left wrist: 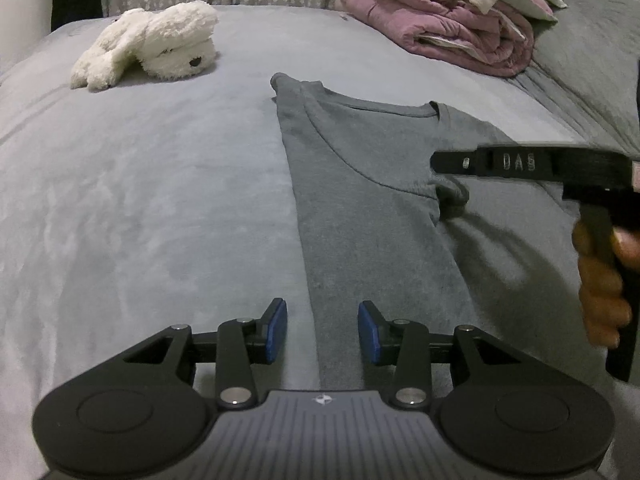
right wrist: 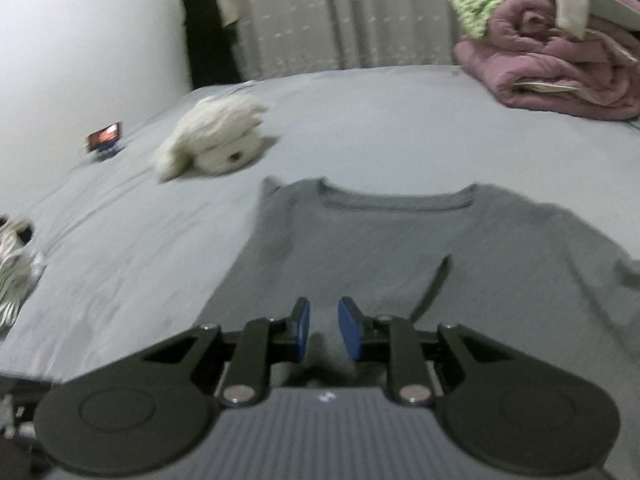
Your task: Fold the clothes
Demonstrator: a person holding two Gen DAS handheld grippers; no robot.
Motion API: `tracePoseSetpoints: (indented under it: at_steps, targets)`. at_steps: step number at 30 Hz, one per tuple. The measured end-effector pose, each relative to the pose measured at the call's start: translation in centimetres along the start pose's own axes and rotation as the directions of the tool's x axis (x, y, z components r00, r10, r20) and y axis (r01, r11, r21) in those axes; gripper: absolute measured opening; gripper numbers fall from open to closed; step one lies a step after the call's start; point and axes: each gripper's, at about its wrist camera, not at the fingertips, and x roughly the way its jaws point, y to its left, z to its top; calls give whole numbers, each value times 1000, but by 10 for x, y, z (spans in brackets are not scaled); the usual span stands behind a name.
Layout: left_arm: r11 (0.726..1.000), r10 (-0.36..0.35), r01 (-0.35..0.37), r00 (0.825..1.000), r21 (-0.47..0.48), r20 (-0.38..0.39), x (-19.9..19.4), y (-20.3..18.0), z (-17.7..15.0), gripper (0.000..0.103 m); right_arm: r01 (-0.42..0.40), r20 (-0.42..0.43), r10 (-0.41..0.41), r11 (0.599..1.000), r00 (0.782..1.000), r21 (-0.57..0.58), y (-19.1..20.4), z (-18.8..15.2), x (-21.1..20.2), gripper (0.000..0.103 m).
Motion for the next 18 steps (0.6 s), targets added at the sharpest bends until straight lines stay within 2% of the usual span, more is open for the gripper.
tracePoseSetpoints:
  at_steps: [3, 6, 12, 18]
  targets:
    - [1000, -1, 1, 1000, 10, -5, -1, 0, -1, 38, -9, -33, 8, 998, 999, -55, 12, -11, 1, 17]
    - [1000, -8, 8, 1000, 10, -14, -2, 2, -2, 38, -14, -49, 10, 997, 999, -74, 22, -21, -8, 24]
    - [999, -34, 33, 999, -36, -33, -2, 10, 1, 38, -23, -82, 14, 994, 997, -111, 41, -39, -24, 24]
    - [999, -29, 28, 999, -43, -44, -4, 10, 0, 38, -33, -114, 17, 989, 993, -147, 60, -58, -41, 24]
